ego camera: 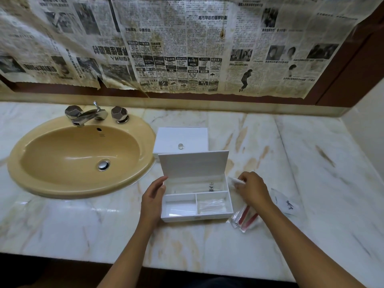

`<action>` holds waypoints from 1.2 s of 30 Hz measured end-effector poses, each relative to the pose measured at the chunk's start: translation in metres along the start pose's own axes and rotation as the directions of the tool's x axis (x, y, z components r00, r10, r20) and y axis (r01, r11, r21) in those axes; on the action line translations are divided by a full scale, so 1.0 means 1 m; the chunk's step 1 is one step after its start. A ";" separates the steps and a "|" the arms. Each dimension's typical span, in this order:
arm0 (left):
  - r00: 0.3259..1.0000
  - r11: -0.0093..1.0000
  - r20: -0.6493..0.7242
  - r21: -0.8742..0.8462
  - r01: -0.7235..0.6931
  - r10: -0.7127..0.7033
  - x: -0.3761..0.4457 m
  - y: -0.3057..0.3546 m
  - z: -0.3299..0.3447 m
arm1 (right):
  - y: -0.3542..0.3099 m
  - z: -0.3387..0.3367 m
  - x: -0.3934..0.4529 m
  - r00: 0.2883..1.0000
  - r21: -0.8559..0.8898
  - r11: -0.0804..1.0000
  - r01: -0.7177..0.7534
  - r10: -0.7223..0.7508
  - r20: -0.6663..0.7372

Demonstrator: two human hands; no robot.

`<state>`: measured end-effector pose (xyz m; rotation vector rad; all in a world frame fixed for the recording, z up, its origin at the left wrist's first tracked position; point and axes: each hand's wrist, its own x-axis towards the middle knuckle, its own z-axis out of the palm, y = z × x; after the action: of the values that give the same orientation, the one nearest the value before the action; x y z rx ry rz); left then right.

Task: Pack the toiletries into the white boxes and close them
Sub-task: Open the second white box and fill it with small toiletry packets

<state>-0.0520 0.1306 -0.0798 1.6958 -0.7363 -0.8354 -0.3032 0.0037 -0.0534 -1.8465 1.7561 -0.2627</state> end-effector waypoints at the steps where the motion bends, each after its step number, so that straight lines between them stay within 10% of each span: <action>1: 1.000 1.000 0.001 0.001 -0.002 0.002 0.000 0.000 0.000 | -0.003 -0.004 -0.002 0.999 0.072 0.997 0.011 -0.008 -0.041; 9: 1.000 1.000 -0.003 -0.020 -0.011 0.011 -0.001 0.000 0.001 | -0.047 -0.032 -0.030 0.934 0.454 0.840 0.297 -0.158 -0.319; 17: 1.000 1.000 0.000 -0.016 -0.015 0.015 -0.003 0.001 0.000 | -0.052 -0.005 -0.046 0.863 0.166 0.852 0.497 -0.504 0.002; 36: 1.000 0.999 -0.001 -0.033 -0.008 0.008 -0.005 0.005 0.001 | -0.051 0.019 -0.057 0.885 -0.133 0.888 0.441 -0.405 0.228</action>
<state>-0.0560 0.1321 -0.0743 1.6630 -0.7242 -0.8369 -0.2566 0.0623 -0.0287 -2.2989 1.2618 -0.0825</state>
